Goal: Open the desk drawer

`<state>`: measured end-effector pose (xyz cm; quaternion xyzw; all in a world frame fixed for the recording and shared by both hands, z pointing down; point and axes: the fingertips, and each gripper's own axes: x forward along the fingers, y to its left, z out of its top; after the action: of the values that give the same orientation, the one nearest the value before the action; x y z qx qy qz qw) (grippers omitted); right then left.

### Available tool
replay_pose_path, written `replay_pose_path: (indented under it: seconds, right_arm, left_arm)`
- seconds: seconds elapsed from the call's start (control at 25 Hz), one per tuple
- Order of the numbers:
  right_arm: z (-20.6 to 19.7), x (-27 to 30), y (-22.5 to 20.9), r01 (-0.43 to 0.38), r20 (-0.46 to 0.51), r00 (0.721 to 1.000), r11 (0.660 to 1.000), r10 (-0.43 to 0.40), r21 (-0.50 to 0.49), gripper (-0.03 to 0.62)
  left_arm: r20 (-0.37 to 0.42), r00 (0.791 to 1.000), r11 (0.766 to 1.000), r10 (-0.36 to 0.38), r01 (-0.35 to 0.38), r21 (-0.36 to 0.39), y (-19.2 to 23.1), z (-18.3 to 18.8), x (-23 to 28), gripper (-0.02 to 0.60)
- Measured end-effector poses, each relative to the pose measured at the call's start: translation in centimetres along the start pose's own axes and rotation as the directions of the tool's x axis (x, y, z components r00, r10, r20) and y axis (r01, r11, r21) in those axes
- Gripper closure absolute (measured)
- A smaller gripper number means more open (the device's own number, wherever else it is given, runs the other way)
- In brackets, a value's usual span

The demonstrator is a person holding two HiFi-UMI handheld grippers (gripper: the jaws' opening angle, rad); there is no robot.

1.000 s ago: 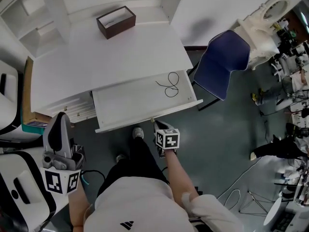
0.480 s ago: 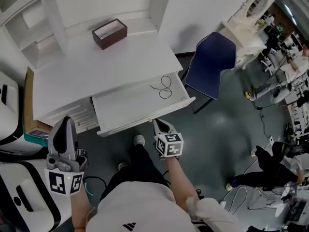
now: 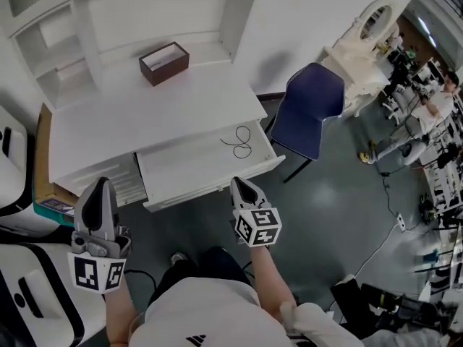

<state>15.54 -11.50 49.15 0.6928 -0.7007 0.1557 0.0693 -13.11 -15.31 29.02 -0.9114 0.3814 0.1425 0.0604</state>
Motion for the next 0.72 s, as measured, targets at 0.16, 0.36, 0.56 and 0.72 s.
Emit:
replay_pose_path:
  seconds: [0.16, 0.36, 0.56, 0.72]
  right_arm:
    - [2.8, -0.9, -0.1, -0.019, 0.065, 0.998, 1.0, 0.021, -0.019, 0.603]
    - [6.4, -2.6, -0.2, -0.028, 0.127, 0.991, 0.994, 0.042, -0.106, 0.606]
    - [9.5, -5.0, 0.2, -0.048, 0.174, 0.981, 0.982, 0.08, -0.185, 0.606]
    - [11.2, -7.2, 0.6, -0.064, 0.216, 0.97, 0.974, 0.112, -0.217, 0.606]
  left_arm:
    - [0.011, 1.0, 1.0, 0.02, -0.02, 0.009, -0.4, 0.5, 0.0, 0.576]
    - [0.034, 0.999, 0.999, 0.036, -0.037, 0.028, -1.8, 1.6, 0.4, 0.577]
    - [0.039, 0.998, 0.998, 0.05, -0.051, 0.037, -3.7, 2.6, 0.3, 0.577]
    - [0.042, 0.997, 0.997, 0.063, -0.065, 0.042, -5.1, 3.1, -0.4, 0.577]
